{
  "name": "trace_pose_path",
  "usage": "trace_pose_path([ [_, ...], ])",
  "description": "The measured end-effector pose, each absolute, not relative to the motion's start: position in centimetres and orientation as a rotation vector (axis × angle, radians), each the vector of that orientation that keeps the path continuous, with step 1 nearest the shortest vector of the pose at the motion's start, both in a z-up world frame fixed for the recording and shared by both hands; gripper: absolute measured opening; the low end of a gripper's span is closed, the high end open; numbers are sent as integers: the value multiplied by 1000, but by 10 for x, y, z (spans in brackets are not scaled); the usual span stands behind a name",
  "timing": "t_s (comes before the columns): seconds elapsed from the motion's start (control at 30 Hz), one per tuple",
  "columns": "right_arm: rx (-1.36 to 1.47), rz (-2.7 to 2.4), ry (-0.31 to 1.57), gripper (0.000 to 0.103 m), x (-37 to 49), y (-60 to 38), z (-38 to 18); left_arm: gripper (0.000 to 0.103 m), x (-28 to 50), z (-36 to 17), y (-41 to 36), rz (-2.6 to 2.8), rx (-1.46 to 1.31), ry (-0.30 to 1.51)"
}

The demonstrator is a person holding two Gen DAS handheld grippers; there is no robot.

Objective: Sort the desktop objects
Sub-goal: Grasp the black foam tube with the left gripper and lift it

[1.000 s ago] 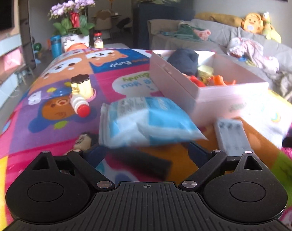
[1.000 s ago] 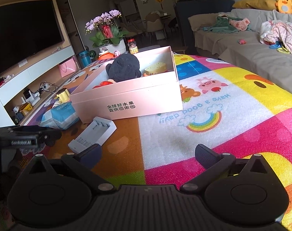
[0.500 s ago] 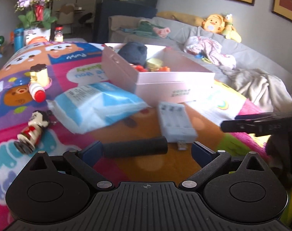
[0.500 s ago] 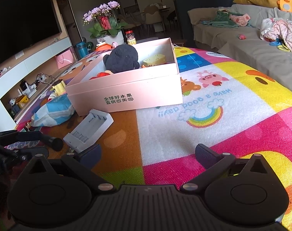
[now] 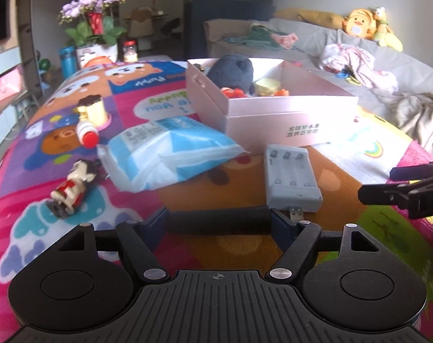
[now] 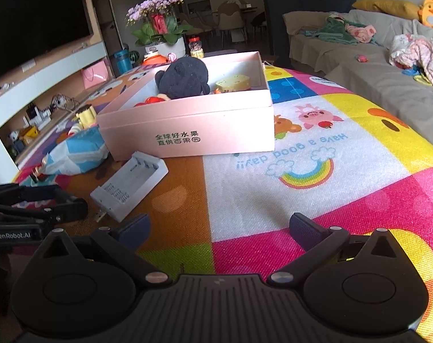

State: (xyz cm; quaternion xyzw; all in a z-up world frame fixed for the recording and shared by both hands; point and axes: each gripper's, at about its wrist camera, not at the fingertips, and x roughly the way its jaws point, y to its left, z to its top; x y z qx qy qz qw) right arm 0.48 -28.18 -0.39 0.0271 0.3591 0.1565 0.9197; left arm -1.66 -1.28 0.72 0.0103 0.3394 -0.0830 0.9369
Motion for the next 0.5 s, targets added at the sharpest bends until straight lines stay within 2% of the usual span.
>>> trace_pose_path([
  [0.23,-52,494,714,103,-3,-250,6,80,-45,8,2,-135,27,694],
  [0.37,-152,558,704,103,-1,-217,8,88,-48,8,12,-128,-26,686],
  [0.47,-181,561,712,103,4,-203,6,88,-47,7,15,-129,-44,687],
  [0.5,-175,554,716,103,6,-202,5,91,-47,7,16,-131,-52,686],
])
